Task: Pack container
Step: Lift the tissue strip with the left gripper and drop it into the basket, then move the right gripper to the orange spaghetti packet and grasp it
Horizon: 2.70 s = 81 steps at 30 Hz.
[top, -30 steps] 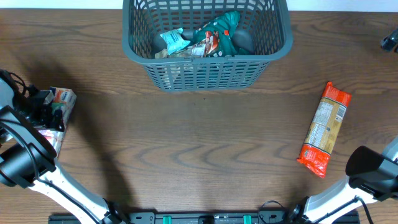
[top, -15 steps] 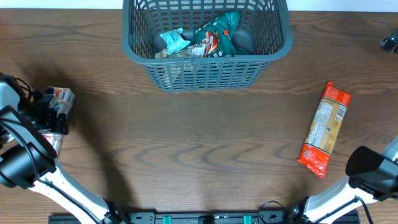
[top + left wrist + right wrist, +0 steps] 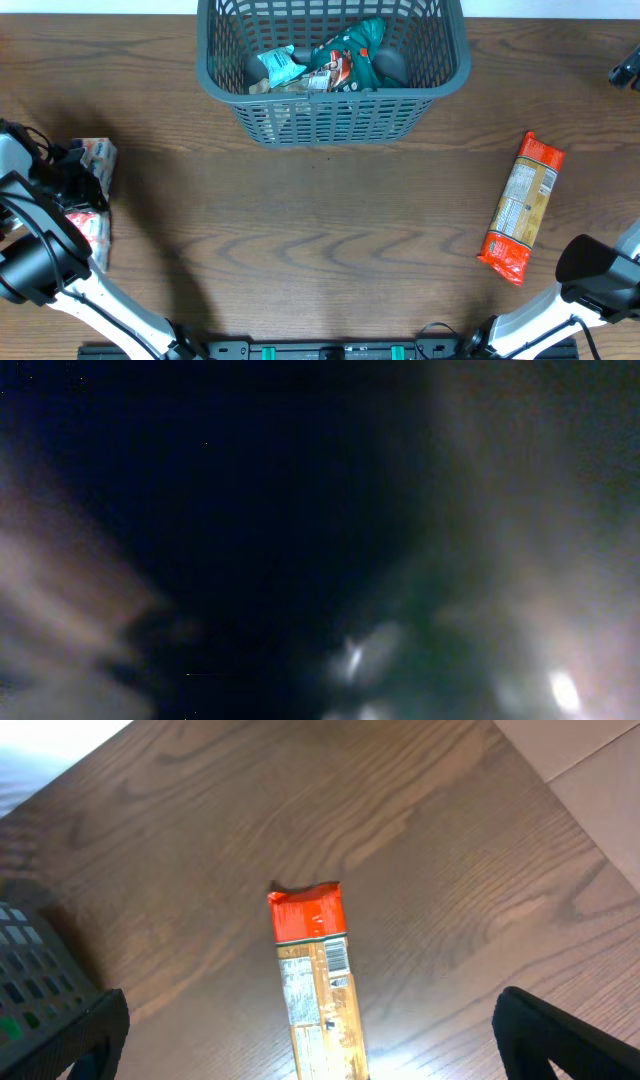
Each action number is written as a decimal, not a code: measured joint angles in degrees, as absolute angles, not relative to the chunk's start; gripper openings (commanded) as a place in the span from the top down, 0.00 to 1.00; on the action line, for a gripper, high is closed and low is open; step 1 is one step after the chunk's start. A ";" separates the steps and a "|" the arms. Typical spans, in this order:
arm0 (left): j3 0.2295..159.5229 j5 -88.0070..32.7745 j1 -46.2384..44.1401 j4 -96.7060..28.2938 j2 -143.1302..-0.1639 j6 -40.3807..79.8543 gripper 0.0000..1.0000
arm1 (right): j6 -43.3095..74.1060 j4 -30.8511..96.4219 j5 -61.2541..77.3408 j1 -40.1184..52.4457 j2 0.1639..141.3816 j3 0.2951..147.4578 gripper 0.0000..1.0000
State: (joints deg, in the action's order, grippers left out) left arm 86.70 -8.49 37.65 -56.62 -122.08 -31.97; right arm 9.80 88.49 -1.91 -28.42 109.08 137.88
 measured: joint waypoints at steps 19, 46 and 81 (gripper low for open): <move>128.16 -10.15 13.72 -67.72 -104.25 -14.81 0.94 | 8.47 88.49 -1.91 -28.42 109.08 137.88 0.01; 137.14 -10.98 -18.85 -46.63 -130.72 -59.31 0.52 | 8.29 90.41 0.23 -28.42 109.08 137.88 0.01; 132.09 -1.61 17.96 -79.66 -97.21 -19.81 0.01 | 14.11 96.99 -3.60 -28.42 102.54 136.20 0.01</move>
State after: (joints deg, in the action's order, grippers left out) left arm 132.09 -1.61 17.96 -79.66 -97.21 -19.81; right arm 14.11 96.99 -3.60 -28.42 102.54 136.20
